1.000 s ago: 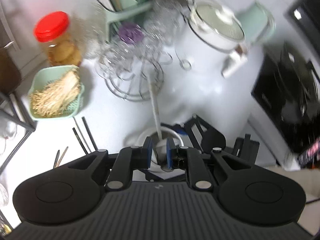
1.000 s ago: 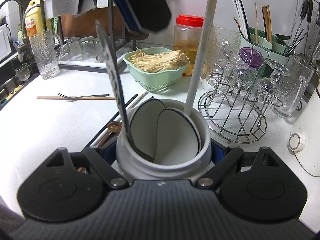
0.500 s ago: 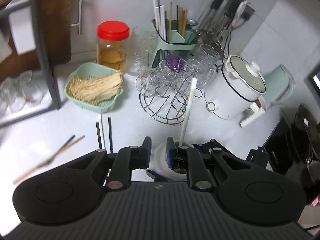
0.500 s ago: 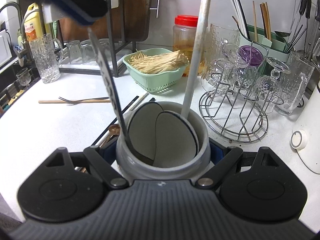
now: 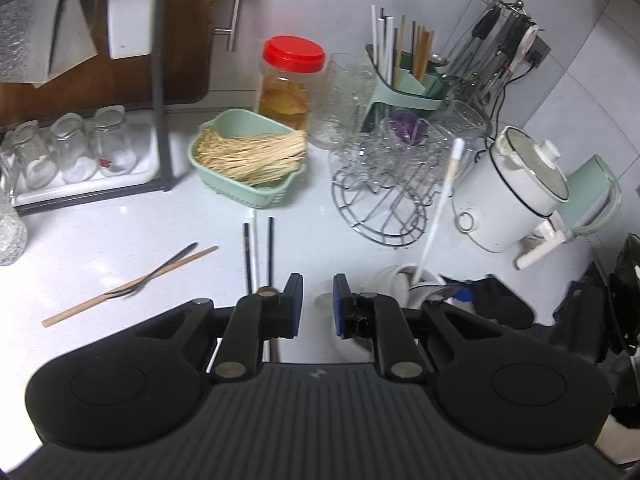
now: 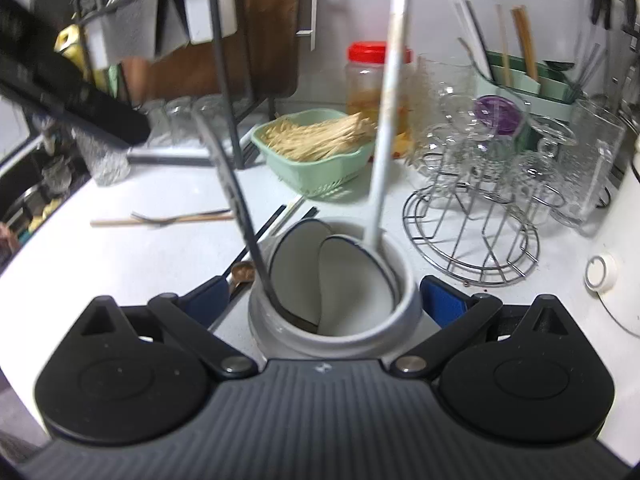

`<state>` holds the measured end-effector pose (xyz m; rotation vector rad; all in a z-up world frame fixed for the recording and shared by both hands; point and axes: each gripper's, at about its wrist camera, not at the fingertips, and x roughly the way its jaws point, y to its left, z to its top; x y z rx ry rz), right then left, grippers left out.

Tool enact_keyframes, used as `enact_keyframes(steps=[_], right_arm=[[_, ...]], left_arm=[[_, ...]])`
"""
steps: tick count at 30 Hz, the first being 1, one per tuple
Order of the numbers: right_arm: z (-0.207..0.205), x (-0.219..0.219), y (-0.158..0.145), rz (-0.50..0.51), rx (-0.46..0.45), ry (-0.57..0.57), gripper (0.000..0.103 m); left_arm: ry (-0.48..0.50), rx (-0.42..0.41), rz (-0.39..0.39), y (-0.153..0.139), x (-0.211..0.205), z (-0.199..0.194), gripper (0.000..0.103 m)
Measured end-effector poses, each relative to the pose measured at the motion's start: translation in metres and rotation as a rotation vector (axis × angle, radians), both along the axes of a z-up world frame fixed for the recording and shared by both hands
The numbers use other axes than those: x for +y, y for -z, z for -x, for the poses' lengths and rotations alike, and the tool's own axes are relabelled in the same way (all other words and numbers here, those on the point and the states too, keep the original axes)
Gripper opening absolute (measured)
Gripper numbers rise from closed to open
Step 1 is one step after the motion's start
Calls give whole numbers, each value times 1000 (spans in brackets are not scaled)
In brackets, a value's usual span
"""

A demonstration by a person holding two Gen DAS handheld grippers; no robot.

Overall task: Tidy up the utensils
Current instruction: 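Move the left gripper to the silver fork on the counter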

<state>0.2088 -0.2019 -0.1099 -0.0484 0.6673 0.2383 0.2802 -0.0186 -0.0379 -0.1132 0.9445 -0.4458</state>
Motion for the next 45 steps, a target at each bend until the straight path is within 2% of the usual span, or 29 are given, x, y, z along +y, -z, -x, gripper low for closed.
enact_keyframes(steps=[5, 11, 16, 19, 21, 25, 38, 45], right_arm=[[8, 0, -1, -6, 9, 23, 103], [9, 10, 2, 36, 26, 54, 103], [8, 17, 2, 62, 35, 98, 102], [4, 23, 4, 85, 44, 127, 102], [3, 27, 5, 108, 44, 145, 102], [2, 30, 8, 146, 52, 181, 92], [1, 29, 8, 149, 51, 176, 92], [1, 29, 8, 150, 55, 172, 92]], left_arm=[[-10, 12, 9, 15, 15, 2, 17], [-18, 27, 13, 34, 35, 1, 17], [-18, 29, -15, 48, 53, -2, 32], [-13, 34, -38, 58, 64, -6, 33], [-4, 33, -61, 66, 71, -9, 33], [9, 40, -105, 84, 83, -17, 33], [108, 0, -305, 123, 94, -54, 33], [210, -56, -427, 127, 85, -60, 33]])
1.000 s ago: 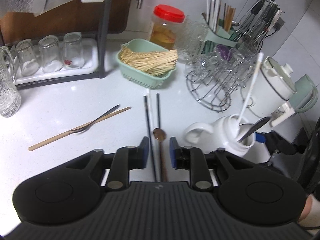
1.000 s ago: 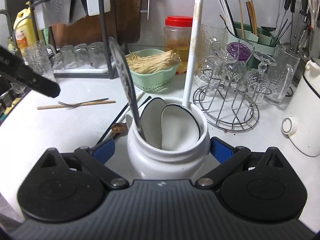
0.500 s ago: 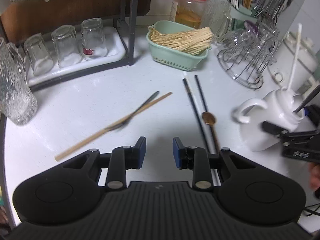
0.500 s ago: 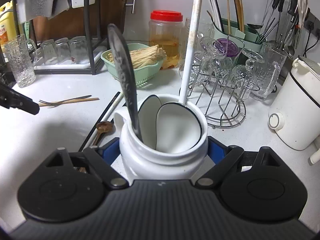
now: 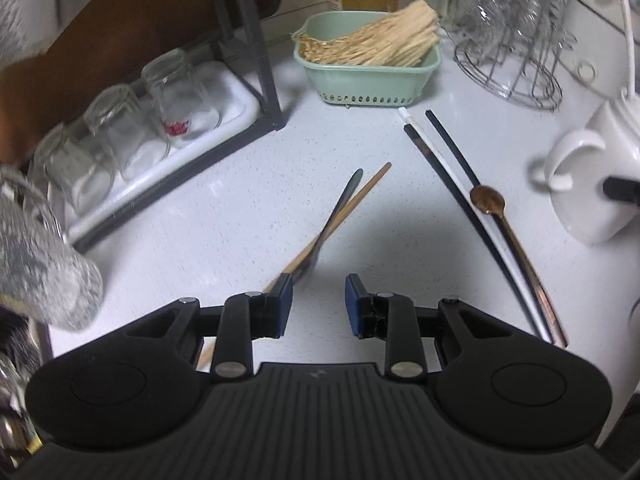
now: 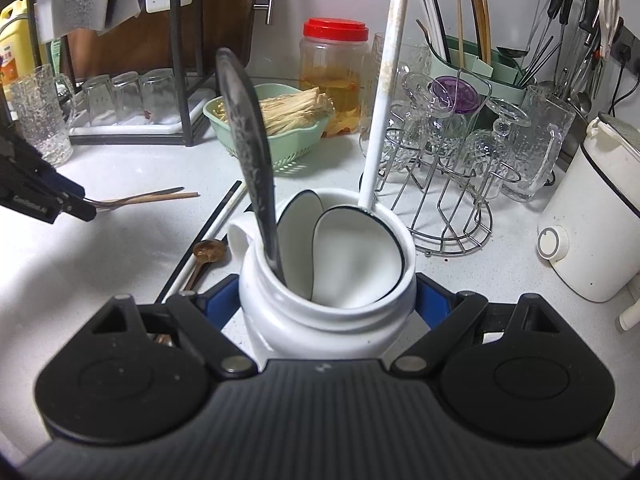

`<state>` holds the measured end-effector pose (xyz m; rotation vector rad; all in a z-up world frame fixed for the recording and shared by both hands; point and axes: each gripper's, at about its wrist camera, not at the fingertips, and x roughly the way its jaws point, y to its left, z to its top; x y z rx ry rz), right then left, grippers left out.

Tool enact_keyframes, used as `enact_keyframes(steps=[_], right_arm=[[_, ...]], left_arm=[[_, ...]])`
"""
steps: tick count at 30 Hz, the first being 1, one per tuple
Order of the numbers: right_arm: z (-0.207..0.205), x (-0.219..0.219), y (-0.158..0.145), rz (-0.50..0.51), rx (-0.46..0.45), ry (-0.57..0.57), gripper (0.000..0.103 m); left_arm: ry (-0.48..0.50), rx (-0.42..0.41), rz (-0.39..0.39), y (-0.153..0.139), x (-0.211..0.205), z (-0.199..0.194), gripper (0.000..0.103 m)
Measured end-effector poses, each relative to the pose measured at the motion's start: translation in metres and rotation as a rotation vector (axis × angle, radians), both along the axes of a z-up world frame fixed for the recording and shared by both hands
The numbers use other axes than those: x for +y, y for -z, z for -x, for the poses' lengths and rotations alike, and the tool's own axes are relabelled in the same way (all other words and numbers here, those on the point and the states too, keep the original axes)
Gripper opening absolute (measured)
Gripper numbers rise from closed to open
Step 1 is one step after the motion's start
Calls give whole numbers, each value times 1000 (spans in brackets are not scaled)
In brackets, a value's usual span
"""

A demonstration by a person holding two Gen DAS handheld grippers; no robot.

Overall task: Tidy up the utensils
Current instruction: 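Move the left gripper to the silver fork on the counter, then grasp the silver fork handle with the left gripper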

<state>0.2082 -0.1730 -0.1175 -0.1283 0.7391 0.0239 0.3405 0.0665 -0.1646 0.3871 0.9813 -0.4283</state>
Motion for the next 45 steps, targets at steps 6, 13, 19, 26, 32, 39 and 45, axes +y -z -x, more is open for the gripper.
enact_keyframes(steps=[6, 13, 19, 26, 32, 39, 45], right_arm=[[-1, -1, 0, 0, 3, -8, 92], [0, 0, 0, 1, -3, -7, 92], [0, 1, 0, 1, -4, -1, 92], [-1, 2, 0, 2, -8, 16, 92], [-2, 3, 0, 4, -10, 24, 92], [-1, 5, 1, 8, -17, 32, 92], [-2, 5, 1, 6, -13, 42, 92]], left_arm=[[171, -37, -171, 3, -3, -4, 33], [291, -14, -254, 14, 2, -13, 32], [356, -8, -253, 19, -2, -13, 18], [342, 10, -217, 21, -1, -17, 9], [307, 12, -147, 9, 2, -13, 4], [217, 20, -30, -11, 5, -9, 1], [150, 28, 54, -29, 3, 0, 1]])
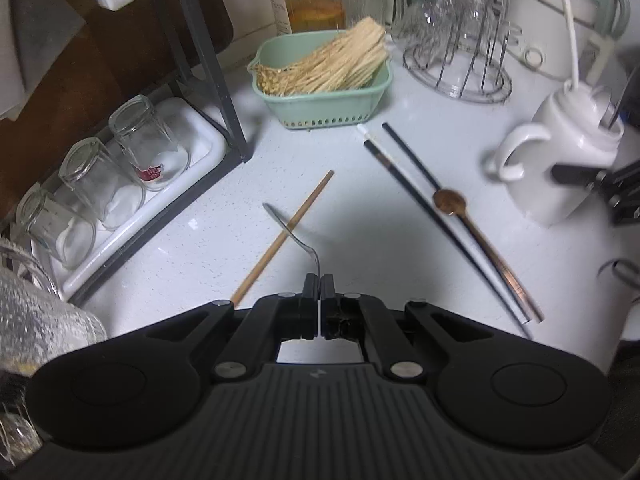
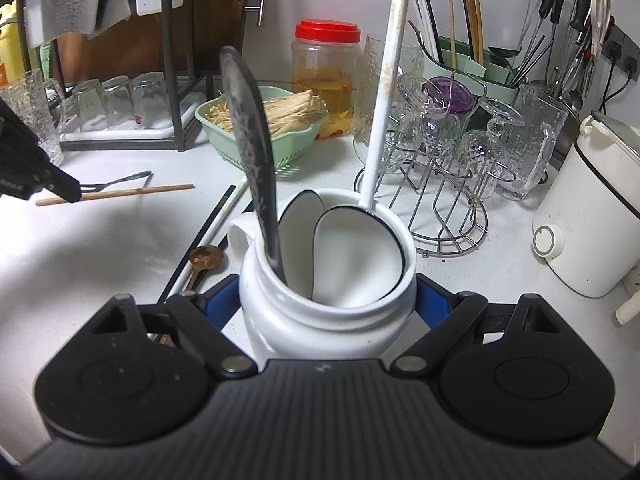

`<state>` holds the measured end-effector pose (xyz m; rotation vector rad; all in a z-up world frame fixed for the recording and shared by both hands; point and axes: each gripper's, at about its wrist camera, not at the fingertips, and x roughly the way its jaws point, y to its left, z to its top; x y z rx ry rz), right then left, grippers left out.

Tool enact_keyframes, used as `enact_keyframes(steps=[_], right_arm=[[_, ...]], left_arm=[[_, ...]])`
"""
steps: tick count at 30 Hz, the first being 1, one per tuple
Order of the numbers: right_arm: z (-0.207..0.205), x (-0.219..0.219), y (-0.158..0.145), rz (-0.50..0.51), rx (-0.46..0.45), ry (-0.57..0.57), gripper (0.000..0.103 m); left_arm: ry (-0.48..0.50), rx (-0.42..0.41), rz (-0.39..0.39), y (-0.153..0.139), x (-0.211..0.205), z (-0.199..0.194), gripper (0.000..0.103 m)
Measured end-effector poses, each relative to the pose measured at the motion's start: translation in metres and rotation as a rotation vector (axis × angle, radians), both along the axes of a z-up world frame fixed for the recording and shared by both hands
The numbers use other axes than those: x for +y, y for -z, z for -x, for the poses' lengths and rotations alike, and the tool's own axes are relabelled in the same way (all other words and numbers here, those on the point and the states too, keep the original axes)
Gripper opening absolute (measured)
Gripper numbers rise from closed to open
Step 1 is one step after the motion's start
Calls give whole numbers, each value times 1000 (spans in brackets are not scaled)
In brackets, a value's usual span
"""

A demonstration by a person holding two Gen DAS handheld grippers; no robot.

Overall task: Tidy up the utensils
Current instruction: 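Grasp the silver fork handle with the left gripper, then lift the silver fork and carry it over the jar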

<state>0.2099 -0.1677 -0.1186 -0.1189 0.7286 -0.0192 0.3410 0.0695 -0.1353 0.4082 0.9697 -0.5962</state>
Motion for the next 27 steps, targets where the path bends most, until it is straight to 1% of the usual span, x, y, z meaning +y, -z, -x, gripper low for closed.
enact_keyframes(steps=[11, 15, 20, 25, 27], right_arm=[[1, -6, -2, 0, 20, -54, 92], [4, -8, -1, 3, 13, -89, 92], [8, -9, -1, 2, 5, -118, 92], [10, -10, -1, 5, 2, -146, 92], [10, -10, -1, 3, 0, -151, 92]], left_arm=[[-150, 46, 97, -32, -12, 16, 1], [-184, 65, 141, -46, -20, 26, 1], [-206, 127, 199, -62, -36, 39, 1], [-193, 206, 293, -90, -47, 52, 1], [-180, 225, 322, -103, -52, 55, 1]])
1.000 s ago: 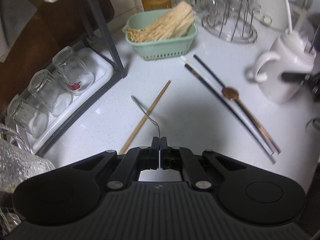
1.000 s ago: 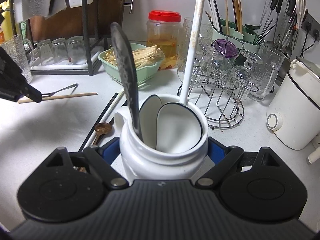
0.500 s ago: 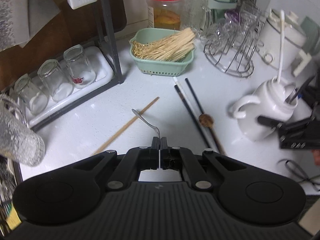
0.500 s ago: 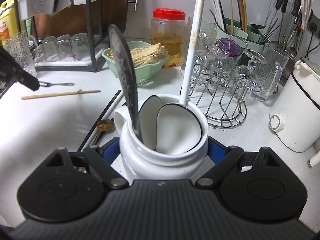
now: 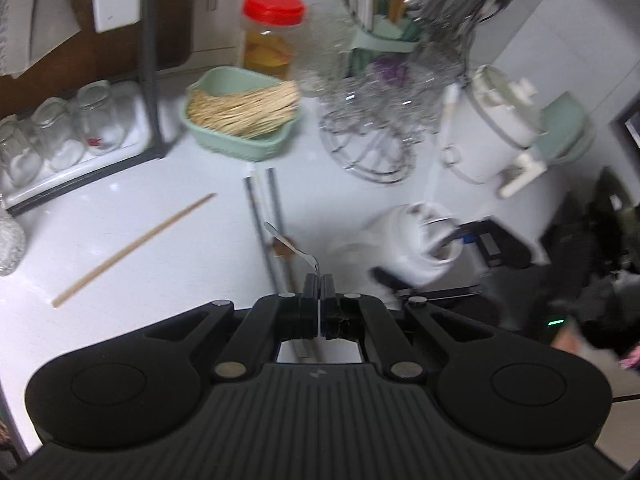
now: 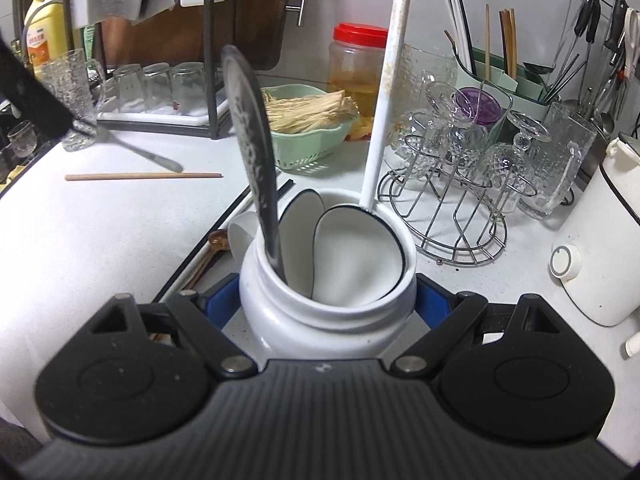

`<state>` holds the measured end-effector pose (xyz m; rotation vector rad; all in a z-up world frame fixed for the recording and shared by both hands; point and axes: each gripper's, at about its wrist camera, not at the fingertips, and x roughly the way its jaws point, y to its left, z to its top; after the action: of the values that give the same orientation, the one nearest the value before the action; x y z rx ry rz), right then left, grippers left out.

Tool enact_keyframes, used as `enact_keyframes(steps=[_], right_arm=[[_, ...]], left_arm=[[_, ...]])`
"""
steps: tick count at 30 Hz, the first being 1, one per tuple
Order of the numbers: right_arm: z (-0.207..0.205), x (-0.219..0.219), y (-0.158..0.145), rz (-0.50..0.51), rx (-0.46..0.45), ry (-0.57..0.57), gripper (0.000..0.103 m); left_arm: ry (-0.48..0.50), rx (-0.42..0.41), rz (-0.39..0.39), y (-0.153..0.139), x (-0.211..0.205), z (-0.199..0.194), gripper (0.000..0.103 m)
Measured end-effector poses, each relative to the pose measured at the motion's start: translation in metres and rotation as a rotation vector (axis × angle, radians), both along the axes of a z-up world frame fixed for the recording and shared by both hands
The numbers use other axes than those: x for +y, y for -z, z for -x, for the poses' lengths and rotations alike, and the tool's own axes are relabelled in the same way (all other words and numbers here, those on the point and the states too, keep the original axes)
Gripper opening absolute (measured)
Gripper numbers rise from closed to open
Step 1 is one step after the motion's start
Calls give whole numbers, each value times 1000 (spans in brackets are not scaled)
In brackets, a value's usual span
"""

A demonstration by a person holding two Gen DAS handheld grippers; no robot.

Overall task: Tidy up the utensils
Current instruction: 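Lift the silver fork and carry it over the jar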

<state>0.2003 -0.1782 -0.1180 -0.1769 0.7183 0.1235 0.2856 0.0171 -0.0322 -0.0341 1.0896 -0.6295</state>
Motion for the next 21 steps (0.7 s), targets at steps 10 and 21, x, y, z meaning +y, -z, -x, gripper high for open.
enact_keyframes(steps=[10, 21], right_arm=[[0, -2, 0, -6, 5, -23, 92], [2, -1, 1, -5, -8, -30, 92]], left_arm=[[121, 79, 79, -59, -34, -2, 1], [217, 264, 121, -88, -68, -18, 1]])
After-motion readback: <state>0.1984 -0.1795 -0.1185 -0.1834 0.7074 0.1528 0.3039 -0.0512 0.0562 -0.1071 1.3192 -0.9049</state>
